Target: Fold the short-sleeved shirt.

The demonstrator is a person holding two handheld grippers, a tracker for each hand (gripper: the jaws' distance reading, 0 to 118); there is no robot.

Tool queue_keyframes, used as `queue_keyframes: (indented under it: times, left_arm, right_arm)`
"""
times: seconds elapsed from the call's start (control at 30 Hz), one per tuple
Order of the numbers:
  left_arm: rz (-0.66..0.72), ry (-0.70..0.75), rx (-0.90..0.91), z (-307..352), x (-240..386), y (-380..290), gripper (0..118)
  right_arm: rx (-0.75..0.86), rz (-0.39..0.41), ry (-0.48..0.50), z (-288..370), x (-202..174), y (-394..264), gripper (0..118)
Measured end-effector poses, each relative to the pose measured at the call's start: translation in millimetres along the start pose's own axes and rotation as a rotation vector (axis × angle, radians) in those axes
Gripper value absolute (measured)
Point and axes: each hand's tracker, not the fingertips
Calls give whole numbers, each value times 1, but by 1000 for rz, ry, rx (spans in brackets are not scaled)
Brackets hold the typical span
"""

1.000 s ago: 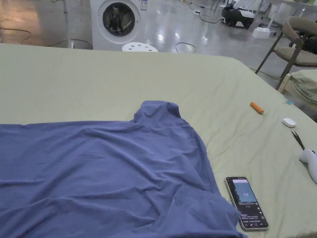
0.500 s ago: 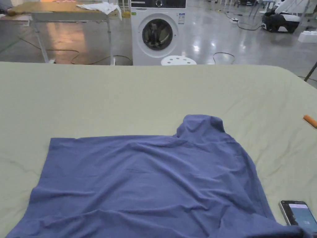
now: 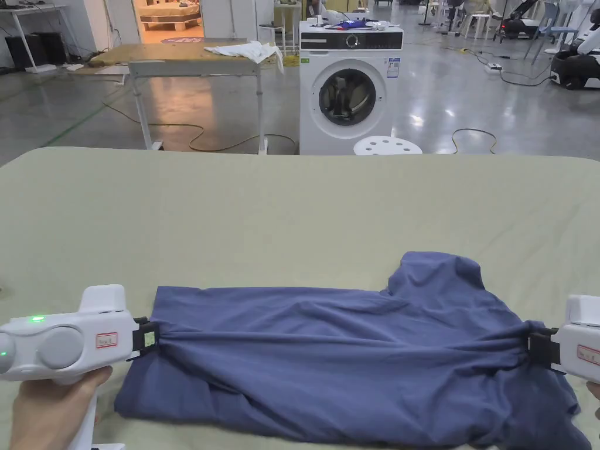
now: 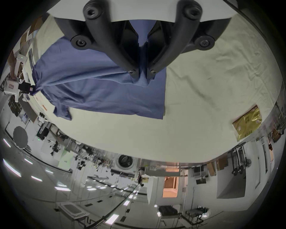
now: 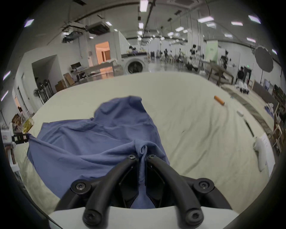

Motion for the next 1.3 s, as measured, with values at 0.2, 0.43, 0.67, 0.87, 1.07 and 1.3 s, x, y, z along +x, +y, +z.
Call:
queue_keyframes:
  times: [0.2, 0.43, 0.67, 0.87, 1.07, 1.3]
  left_arm:
    - [63, 42, -20, -26, -8, -6, 37]
    - [-102, -45, 285, 71, 0, -22, 88]
    - [-237, -28, 599, 206, 43, -64, 87]
    - [-221, 23, 681, 271, 75, -123, 69]
    - [-195, 25, 646, 300, 84, -162, 7]
    - [-190, 25, 607, 313, 88, -179, 0]
  right_arm:
    - [-5, -57, 1, -17, 3, -10, 48]
    - [214, 45, 57, 48, -2, -21, 70]
    - [461, 83, 144, 160, -37, -60, 70]
    - [550, 99, 129, 228, -72, -115, 32]
    - [598, 119, 154, 269, -98, -150, 0]
    - [596, 175, 138, 280, -106, -158, 0]
